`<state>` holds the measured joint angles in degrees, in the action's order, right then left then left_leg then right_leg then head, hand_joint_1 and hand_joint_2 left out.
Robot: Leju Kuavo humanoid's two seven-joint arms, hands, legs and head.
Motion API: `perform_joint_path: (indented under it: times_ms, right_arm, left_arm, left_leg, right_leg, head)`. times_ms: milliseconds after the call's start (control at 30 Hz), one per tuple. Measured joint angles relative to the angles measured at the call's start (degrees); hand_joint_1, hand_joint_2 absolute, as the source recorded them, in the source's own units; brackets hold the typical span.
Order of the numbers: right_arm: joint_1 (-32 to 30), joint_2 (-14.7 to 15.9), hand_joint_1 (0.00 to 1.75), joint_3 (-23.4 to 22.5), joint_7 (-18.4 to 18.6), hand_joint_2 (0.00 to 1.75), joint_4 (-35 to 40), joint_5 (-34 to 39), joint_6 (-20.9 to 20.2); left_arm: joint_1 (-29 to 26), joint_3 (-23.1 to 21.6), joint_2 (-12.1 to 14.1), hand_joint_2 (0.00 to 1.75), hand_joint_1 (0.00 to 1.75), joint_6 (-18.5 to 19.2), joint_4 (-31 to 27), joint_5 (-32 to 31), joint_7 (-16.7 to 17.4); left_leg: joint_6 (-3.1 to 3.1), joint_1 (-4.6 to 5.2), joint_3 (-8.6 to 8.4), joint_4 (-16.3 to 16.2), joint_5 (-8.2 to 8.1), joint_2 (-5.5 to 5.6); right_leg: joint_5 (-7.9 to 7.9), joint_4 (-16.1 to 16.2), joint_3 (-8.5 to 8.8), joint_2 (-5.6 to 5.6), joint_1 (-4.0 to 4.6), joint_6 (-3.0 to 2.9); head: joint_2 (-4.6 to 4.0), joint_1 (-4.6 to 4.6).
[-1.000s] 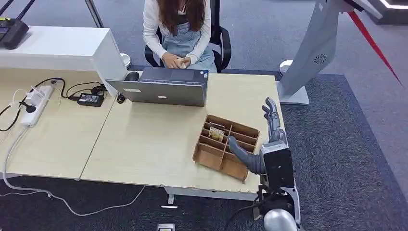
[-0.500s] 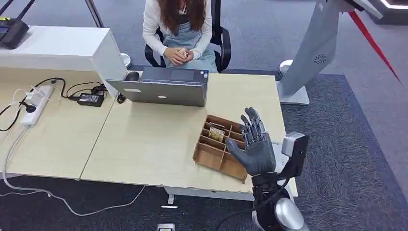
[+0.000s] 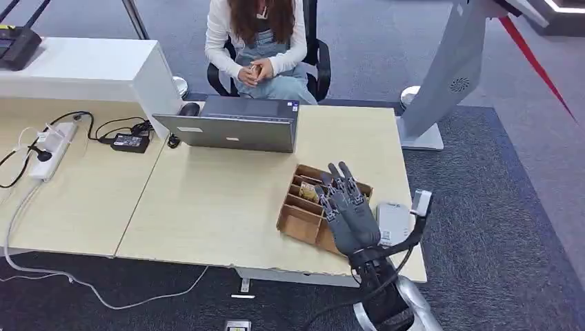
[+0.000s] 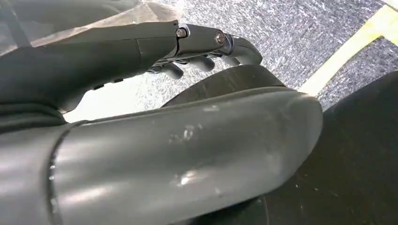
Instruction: Pass the card to the sensor for recognition and then transmit it.
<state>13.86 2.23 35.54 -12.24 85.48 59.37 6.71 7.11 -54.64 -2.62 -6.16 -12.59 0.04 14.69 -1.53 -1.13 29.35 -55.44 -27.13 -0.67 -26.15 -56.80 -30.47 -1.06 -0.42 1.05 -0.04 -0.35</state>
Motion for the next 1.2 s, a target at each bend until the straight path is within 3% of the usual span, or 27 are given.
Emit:
perform_joint_path:
  times_ms: [233, 367, 467, 533, 567, 600, 633, 667, 700, 733, 767, 833, 900, 1000, 1200]
  right_arm:
    - [0.35, 0.02, 0.0, 0.15, -1.5, 1.75, -1.83, 2.59, 1.03]
    - [0.64, 0.04, 0.0, 0.24, -3.02, 1.75, -1.88, -0.67, 4.75]
    - [2.05, 0.2, 0.0, 0.44, -3.49, 1.75, -1.81, -11.24, 11.63]
    - [3.29, 0.37, 0.0, 1.18, -1.08, 1.75, -0.86, -28.99, 21.34]
    - [3.98, 0.53, 0.0, 1.9, 2.67, 1.75, 0.41, -42.83, 25.52]
    - [4.75, 0.52, 0.0, 2.54, 7.21, 1.75, 1.82, -57.2, 26.61]
    - [5.1, 0.48, 0.0, 2.89, 9.53, 1.75, 2.48, -65.29, 26.51]
    - [5.77, 0.2, 0.0, 3.74, 13.46, 1.75, 3.57, -83.81, 25.75]
    - [6.39, -0.69, 0.0, 5.12, 17.02, 1.75, 4.95, -108.29, 23.94]
    - [6.99, -1.22, 0.0, 6.11, 18.56, 1.75, 5.9, -122.12, 22.33]
    - [7.81, -1.88, 0.0, 7.46, 19.53, 0.0, 6.78, -132.05, 20.76]
    - [10.06, -3.34, 0.0, 10.3, 20.18, 0.0, 8.94, -146.9, 18.41]
    - [12.06, -4.44, 0.0, 12.6, 19.96, 0.0, 10.95, -146.45, 16.33]
    - [14.85, -6.14, 0.0, 16.86, 19.26, 0.0, 13.49, -134.02, 13.51]
    - [19.32, -8.61, 0.0, 21.55, 17.75, 0.0, 15.91, -132.98, 10.43]
  left_arm:
    - [0.0, 0.0, 0.15, 0.0, 0.0, -0.02, -0.02, -0.13, 0.06]
    - [0.0, 0.0, 0.15, 0.0, 0.0, -0.44, -0.02, -0.04, 0.17]
    - [-0.01, 0.0, 0.15, 0.0, 0.0, -0.63, 0.0, 0.09, 0.28]
    - [-0.04, 0.0, 0.15, 0.0, 0.0, -0.81, 0.0, 0.24, 0.35]
    - [-0.08, 0.0, 0.15, 0.0, 0.0, -0.88, 0.0, 0.2, 0.35]
    - [-0.09, 0.0, 0.15, 0.0, 0.0, -0.83, 0.0, 0.0, 0.35]
    - [-0.07, 0.0, 0.15, 0.0, 0.0, -0.68, 0.0, -0.11, 0.35]
    - [0.0, 0.0, 0.15, 0.0, 0.0, -0.48, -0.02, -0.28, 0.35]
    - [0.05, -0.02, 0.15, 0.0, 0.0, -0.18, -0.02, -0.68, 0.35]
    - [0.04, -0.07, 0.15, 0.0, 0.0, 0.06, -0.02, -0.98, 0.33]
    - [0.06, -0.11, 0.15, 0.0, 0.0, 0.18, -0.02, -1.2, 0.28]
    - [0.13, -0.15, 0.15, 0.0, 0.0, 0.37, -0.02, -1.53, 0.09]
    - [0.13, -0.17, 0.15, 0.0, 0.0, 0.68, -0.02, -1.66, -0.04]
    - [0.14, -0.2, 0.17, 0.0, 0.0, 1.07, -0.02, -1.84, -0.44]
    - [0.14, -0.2, 0.22, 0.0, 0.0, 1.36, -0.02, -1.86, -1.2]
  left_leg:
    - [0.0, 0.0, 0.01, 0.0, -0.01, 0.0]
    - [0.0, 0.0, 0.0, 0.0, 0.0, 0.0]
    - [0.0, 0.0, -0.01, 0.0, 0.01, -0.01]
    - [0.0, 0.01, 0.0, -0.01, 0.01, -0.01]
    - [0.0, 0.01, 0.01, -0.01, 0.02, -0.01]
    - [-0.01, 0.01, -0.01, -0.01, 0.02, -0.05]
    - [-0.01, 0.01, -0.03, 0.0, 0.01, -0.08]
    - [-0.01, 0.0, -0.05, 0.0, 0.01, -0.07]
    - [-0.01, -0.02, -0.03, 0.0, 0.01, -0.02]
    - [-0.01, -0.03, -0.02, 0.0, 0.01, -0.02]
    - [-0.01, -0.05, 0.0, 0.01, 0.01, -0.02]
    - [-0.02, -0.09, -0.02, 0.02, 0.01, -0.02]
    - [-0.03, -0.11, -0.01, 0.03, 0.02, -0.02]
    - [-0.03, -0.08, -0.01, 0.03, 0.03, -0.03]
    - [-0.03, -0.03, -0.08, 0.01, 0.03, 0.01]
  right_leg:
    - [0.0, 0.0, -0.01, 0.0, 0.0, 0.0]
    - [0.0, 0.0, -0.01, 0.0, 0.0, 0.0]
    - [0.01, 0.0, -0.01, 0.0, 0.0, 0.0]
    - [0.01, 0.0, 0.0, 0.0, -0.01, 0.0]
    - [0.02, -0.02, 0.0, 0.0, -0.01, 0.0]
    - [0.02, -0.03, 0.0, 0.02, -0.01, -0.01]
    - [0.02, -0.03, -0.01, 0.06, -0.01, -0.01]
    - [0.01, -0.03, 0.01, 0.07, 0.0, -0.01]
    - [0.0, -0.03, 0.01, 0.05, 0.01, -0.01]
    - [0.0, -0.03, 0.0, 0.05, 0.02, -0.01]
    - [0.0, -0.03, -0.03, 0.05, 0.04, -0.01]
    - [-0.01, -0.04, -0.03, 0.05, 0.07, -0.02]
    - [-0.01, -0.04, -0.02, 0.05, 0.1, -0.02]
    - [0.0, -0.04, 0.0, 0.05, 0.08, -0.02]
    - [0.01, -0.04, 0.12, 0.03, 0.03, -0.01]
  head:
    - [0.0, 0.0]
    - [0.0, 0.0]
    - [0.0, 0.0]
    - [0.0, 0.0]
    - [0.0, 0.0]
    - [0.0, 0.0]
    - [0.0, 0.0]
    - [0.0, 0.0]
    - [0.0, 0.0]
    - [0.0, 0.0]
    - [0.0, 0.0]
    - [0.0, 0.0]
    - [0.0, 0.0]
    - [0.0, 0.0]
    - [0.0, 0.0]
